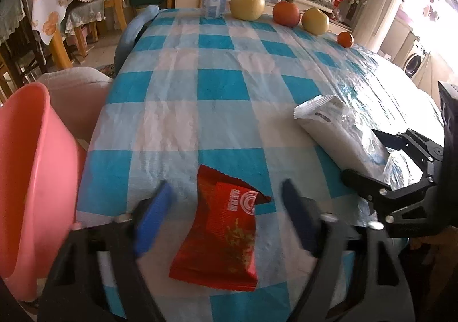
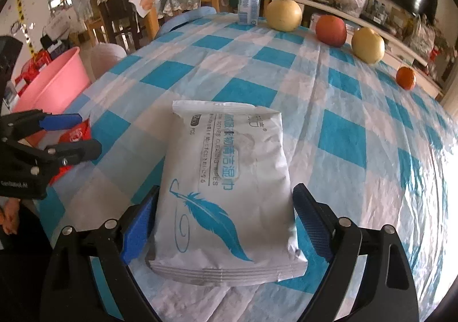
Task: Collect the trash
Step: 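Close the right gripper on the white feather-print wipes pack while the left gripper holds the red packet, then lift the red packet and wipes pack and carry both over the pink bucket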
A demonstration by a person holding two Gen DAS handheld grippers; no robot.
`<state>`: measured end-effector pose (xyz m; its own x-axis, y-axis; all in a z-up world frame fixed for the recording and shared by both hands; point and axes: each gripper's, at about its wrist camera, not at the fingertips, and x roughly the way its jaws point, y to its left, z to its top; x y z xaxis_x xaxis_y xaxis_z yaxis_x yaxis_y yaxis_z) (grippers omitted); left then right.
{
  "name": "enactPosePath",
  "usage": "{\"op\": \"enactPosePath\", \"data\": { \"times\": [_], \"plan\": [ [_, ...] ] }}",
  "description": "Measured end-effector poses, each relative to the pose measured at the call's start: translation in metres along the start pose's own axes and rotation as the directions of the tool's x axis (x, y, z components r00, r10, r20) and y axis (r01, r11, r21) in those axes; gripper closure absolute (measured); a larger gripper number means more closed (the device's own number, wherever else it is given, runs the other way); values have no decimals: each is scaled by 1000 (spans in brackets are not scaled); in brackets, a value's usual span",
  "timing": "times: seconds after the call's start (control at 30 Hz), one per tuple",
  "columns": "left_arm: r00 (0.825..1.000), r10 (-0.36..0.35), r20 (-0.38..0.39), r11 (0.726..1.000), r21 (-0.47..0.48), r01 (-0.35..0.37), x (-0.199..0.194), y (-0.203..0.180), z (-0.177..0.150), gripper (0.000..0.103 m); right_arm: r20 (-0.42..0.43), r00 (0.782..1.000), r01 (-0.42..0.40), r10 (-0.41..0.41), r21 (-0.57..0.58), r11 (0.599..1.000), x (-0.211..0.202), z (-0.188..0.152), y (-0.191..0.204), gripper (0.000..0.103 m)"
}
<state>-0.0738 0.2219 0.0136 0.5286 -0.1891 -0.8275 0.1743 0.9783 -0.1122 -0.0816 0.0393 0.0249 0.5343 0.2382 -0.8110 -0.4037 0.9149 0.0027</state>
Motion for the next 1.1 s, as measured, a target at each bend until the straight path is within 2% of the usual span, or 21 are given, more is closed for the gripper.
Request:
{"op": "enactPosePath", "data": {
  "times": [0.1, 0.27, 0.3, 0.43, 0.63, 0.87, 1.1],
  "plan": [
    [1000, -14, 10, 1000, -17, 15, -2, 2, -1, 52, 8, 1000, -7, 7, 7, 1000, 0, 0, -2, 19],
    [999, -24, 22, 999, -29, 25, -4, 3, -1, 56, 28, 1000, 0, -1, 10, 1000, -2, 0, -1, 24],
    [999, -30, 29, 999, -38, 31, -5, 5, -1, 63, 32, 999, 2, -3, 9, 1000, -2, 0, -1, 25],
    [998, -39, 54, 998, -55, 42, -10, 8, 0, 63, 46, 999, -6, 6, 13, 1000, -3, 0, 1, 26],
    [990, -19, 140, 996, -88, 32, -28, 18, 5, 63, 73, 997, -25, 21, 45, 999, -11, 4, 2, 26],
    [965, 42, 259, 991, -134, -8, -57, 35, 9, 63, 89, 994, -64, 57, 68, 996, -21, 11, 11, 26],
    [919, 143, 369, 977, -199, -72, -88, 58, 9, 63, 107, 988, -120, 113, 57, 991, -32, 23, 36, 26]
  ]
}}
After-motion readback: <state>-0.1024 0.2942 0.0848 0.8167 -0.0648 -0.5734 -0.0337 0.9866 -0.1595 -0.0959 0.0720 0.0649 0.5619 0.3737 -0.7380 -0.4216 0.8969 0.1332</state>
